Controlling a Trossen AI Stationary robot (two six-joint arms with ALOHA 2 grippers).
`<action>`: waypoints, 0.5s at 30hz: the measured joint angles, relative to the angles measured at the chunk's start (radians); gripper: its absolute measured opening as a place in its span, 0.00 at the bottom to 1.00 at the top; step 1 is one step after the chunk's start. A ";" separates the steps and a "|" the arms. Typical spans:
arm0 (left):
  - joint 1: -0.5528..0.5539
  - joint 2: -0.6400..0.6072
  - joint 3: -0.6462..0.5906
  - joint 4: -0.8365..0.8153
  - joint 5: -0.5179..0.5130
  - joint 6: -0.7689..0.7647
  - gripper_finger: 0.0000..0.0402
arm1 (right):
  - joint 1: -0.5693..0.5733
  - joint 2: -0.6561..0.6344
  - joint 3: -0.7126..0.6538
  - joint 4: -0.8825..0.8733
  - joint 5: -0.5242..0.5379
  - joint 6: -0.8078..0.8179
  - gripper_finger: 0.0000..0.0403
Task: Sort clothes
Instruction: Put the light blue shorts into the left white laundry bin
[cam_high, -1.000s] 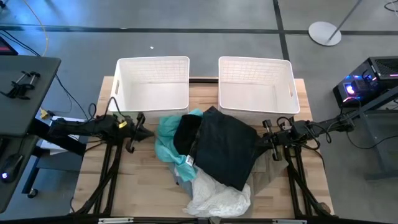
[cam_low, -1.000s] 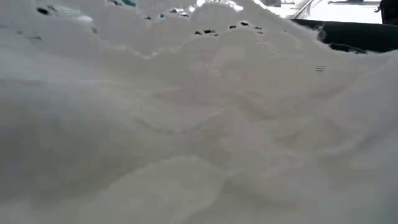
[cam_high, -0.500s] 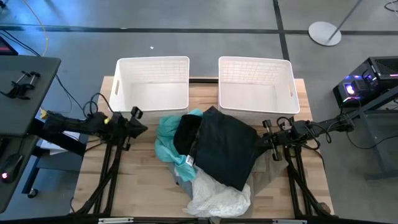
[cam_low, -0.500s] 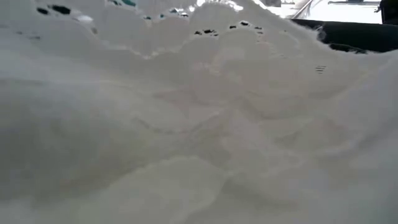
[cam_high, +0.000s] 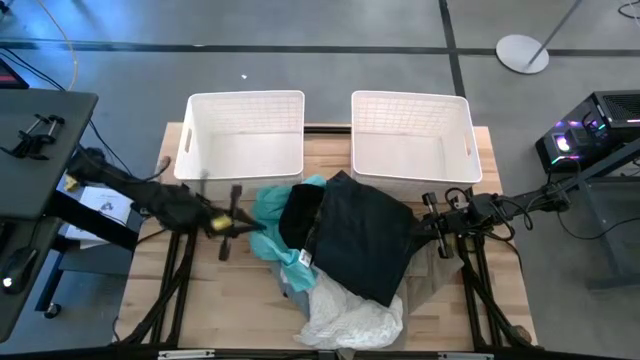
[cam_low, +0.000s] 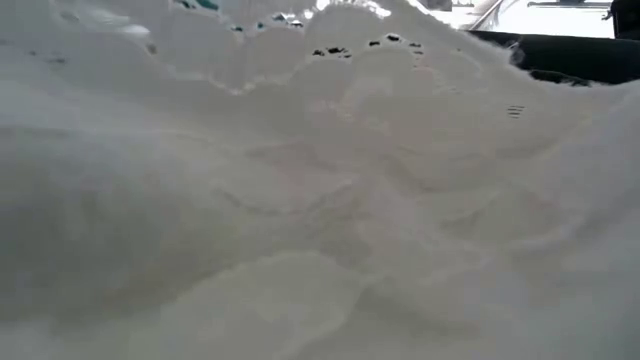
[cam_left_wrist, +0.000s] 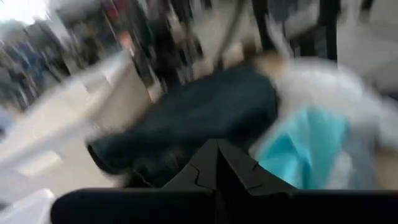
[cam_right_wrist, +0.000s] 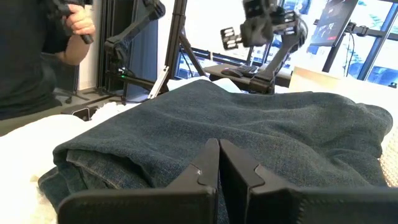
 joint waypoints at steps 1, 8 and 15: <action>-0.021 0.037 0.029 -0.050 -0.028 -0.019 0.00 | 0.000 0.000 0.000 0.000 0.000 0.000 0.00; -0.162 0.254 0.165 -0.337 -0.284 -0.222 0.00 | 0.000 0.000 0.000 0.000 0.000 0.000 0.00; -0.231 0.345 0.209 -0.447 -0.327 -0.446 0.04 | 0.000 0.000 0.000 0.000 0.000 0.000 0.00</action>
